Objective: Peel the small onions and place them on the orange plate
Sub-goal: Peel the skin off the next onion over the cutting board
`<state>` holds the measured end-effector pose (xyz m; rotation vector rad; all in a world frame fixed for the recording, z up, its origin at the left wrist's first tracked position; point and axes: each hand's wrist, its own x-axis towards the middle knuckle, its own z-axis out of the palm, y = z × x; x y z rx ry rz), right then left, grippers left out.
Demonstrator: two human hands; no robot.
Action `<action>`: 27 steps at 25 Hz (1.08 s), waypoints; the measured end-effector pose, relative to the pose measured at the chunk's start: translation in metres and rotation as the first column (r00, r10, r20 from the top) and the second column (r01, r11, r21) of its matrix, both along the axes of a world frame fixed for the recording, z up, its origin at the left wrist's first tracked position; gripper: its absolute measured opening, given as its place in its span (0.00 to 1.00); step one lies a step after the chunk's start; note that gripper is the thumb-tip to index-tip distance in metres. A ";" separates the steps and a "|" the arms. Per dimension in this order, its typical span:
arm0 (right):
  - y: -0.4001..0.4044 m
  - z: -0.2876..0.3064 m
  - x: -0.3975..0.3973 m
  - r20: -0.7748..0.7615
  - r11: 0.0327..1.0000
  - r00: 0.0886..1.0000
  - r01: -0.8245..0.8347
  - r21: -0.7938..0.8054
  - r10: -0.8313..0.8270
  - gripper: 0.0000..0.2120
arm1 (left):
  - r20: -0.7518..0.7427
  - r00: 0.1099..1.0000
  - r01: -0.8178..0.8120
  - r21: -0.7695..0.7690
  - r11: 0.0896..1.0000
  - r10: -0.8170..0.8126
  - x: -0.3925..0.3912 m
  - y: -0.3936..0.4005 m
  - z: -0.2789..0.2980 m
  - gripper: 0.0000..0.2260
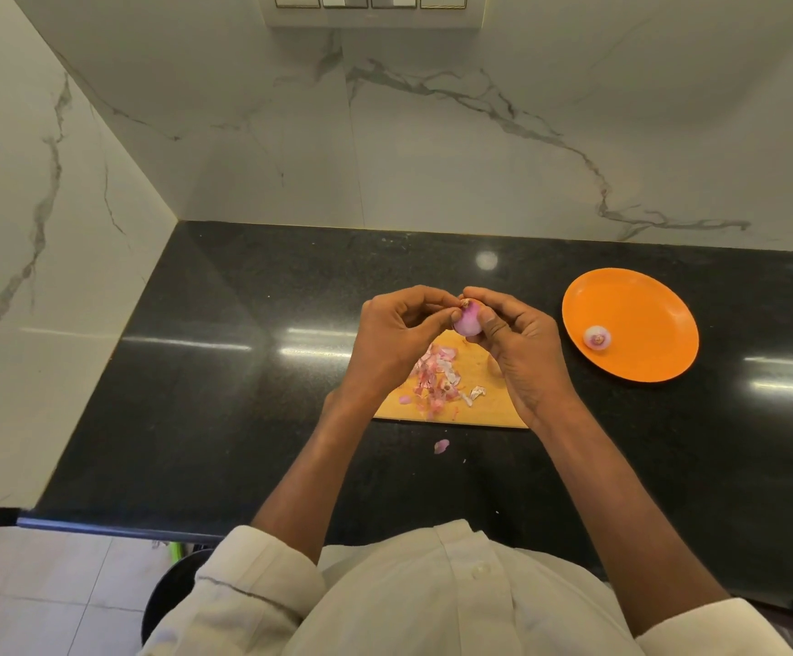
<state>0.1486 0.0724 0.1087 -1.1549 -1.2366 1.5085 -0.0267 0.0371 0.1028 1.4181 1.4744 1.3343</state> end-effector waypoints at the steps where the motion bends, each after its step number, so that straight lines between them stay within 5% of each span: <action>1: 0.001 0.000 0.000 0.026 1.000 1.000 -0.007 0.015 0.007 0.12 | -0.001 1.000 -0.001 -0.012 1.000 0.001 -0.001 0.001 0.001 0.08; 9: 0.001 0.001 0.005 0.016 0.997 1.000 -0.001 0.072 -0.001 0.13 | -0.024 0.997 -0.078 0.031 0.996 0.079 0.015 0.002 0.003 0.05; 15: -0.010 0.002 -0.004 -0.267 0.995 0.960 0.061 -0.080 -0.080 0.13 | 0.231 0.937 -0.256 -0.050 0.965 0.260 0.034 0.000 -0.001 0.04; 19: -0.010 0.001 -0.007 -0.366 0.988 0.925 0.053 -0.147 -0.104 0.14 | 0.577 0.753 -0.255 -0.189 0.948 0.317 0.042 -0.004 -0.002 0.04; 24: -0.007 -0.003 -0.008 -0.559 0.945 0.806 0.003 -0.328 -0.196 0.14 | 0.865 0.322 -0.150 -0.356 0.922 0.386 0.048 -0.001 0.003 0.04; 27: -0.006 -0.004 -0.006 -0.573 0.929 0.788 -0.004 -0.370 -0.225 0.15 | 0.871 0.318 -0.127 -0.352 0.927 0.374 0.047 0.001 0.002 0.03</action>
